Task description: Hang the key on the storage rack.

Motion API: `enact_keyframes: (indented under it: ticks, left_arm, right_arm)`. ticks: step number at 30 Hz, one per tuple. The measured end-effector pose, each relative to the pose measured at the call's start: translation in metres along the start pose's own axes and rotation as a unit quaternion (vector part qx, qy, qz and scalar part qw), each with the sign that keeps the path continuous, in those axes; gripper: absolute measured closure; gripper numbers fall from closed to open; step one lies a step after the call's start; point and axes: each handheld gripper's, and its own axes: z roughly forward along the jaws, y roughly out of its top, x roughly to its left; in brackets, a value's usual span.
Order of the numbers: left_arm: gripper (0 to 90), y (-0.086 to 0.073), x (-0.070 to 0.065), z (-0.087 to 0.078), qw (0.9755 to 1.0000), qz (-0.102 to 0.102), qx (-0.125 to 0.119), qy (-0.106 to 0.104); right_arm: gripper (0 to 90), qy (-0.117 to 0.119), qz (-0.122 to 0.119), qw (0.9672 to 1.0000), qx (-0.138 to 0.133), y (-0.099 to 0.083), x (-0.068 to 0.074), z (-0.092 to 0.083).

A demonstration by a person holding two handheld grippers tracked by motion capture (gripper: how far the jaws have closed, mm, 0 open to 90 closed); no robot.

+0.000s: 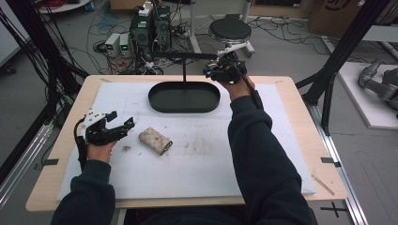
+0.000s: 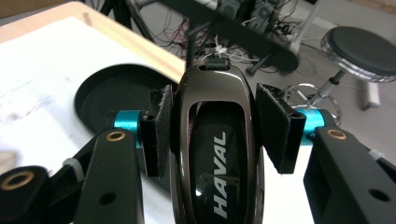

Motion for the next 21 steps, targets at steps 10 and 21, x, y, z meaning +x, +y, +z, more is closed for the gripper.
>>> enact_keyframes:
  ticks: [10, 21]
  left_arm:
    - [24.2, -0.001, 0.002, -0.001, 1.0000, -0.002, -0.001, 0.001]
    - [24.3, -0.001, 0.004, -0.002, 1.0000, -0.003, -0.001, 0.003]
  right_arm:
    - [49.9, -0.025, 0.022, 0.9994, 0.003, 0.028, -0.013, 0.013]
    - [49.8, -0.029, 0.027, 0.9992, -0.002, 0.028, -0.014, 0.008]
